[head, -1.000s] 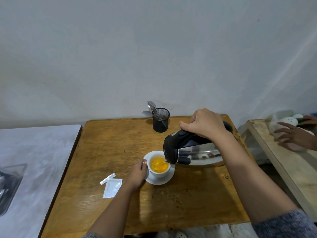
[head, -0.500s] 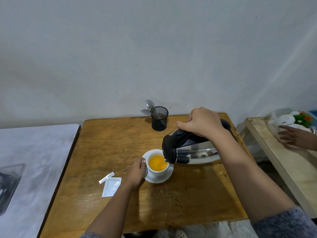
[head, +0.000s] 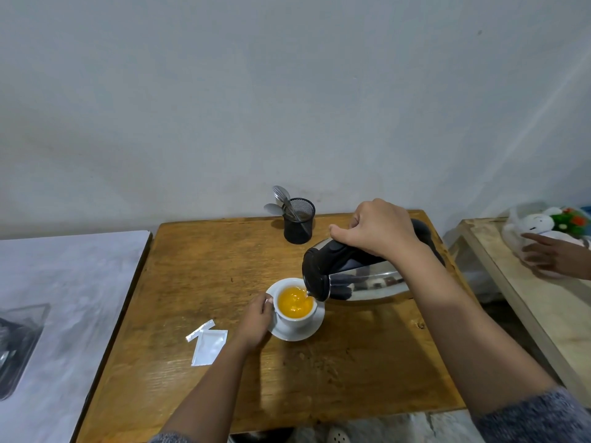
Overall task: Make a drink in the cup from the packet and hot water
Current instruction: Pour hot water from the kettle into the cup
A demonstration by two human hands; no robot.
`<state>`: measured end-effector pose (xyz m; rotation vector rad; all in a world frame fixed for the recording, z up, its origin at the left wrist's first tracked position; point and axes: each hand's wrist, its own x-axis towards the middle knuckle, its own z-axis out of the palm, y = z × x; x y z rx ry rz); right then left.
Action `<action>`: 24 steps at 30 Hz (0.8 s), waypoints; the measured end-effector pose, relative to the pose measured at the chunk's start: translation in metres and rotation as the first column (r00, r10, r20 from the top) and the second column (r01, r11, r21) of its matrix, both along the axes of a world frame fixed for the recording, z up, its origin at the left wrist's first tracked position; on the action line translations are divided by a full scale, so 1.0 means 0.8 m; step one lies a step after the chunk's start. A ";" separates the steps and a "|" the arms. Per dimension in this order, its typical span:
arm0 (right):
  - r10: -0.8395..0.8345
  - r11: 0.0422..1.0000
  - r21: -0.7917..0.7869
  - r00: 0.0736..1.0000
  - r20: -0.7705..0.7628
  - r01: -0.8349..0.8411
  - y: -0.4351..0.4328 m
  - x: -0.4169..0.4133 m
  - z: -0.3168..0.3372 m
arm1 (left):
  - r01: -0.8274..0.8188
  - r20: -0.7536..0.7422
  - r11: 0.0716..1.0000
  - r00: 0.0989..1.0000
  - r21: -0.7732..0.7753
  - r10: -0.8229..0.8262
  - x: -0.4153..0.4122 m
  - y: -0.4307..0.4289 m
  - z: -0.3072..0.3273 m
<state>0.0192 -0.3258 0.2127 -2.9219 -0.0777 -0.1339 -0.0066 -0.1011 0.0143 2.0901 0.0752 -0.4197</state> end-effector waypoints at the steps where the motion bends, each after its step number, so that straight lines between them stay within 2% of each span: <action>1: -0.003 1.000 0.005 1.000 0.003 0.003 -0.001 0.000 0.000 | 0.001 -0.002 1.000 1.000 0.000 -0.001 0.000 0.000 0.000; 8: -0.048 0.997 0.065 0.999 -0.008 0.048 -0.017 -0.004 -0.009 | 0.010 -0.012 1.000 1.000 -0.009 -0.010 -0.001 -0.001 0.003; 11: -0.090 0.979 0.180 0.995 -0.045 0.096 -0.035 -0.014 -0.016 | 0.010 -0.014 1.000 1.000 -0.009 -0.010 -0.001 0.000 0.004; 14: -0.161 0.918 0.356 0.984 -0.077 0.178 -0.055 -0.025 -0.027 | 0.006 0.008 1.000 1.000 -0.018 -0.006 0.001 0.001 0.003; 18: -0.284 0.786 0.545 0.954 -0.097 0.290 -0.081 -0.036 -0.040 | -0.005 0.000 0.999 1.000 -0.034 0.005 0.001 0.000 0.003; 20: -0.352 0.684 0.646 0.929 -0.116 0.340 -0.094 -0.040 -0.044 | -0.013 -0.001 0.999 1.000 -0.049 0.013 0.000 -0.001 0.003; 22: -0.449 0.518 0.753 0.878 -0.165 0.406 -0.107 -0.044 -0.047 | -0.025 0.006 0.998 1.000 -0.059 0.026 -0.002 -0.003 0.004; 24: -0.514 0.314 0.836 0.821 -0.249 0.450 -0.119 -0.050 -0.050 | -0.044 0.013 0.998 0.999 -0.055 0.045 -0.003 -0.006 0.004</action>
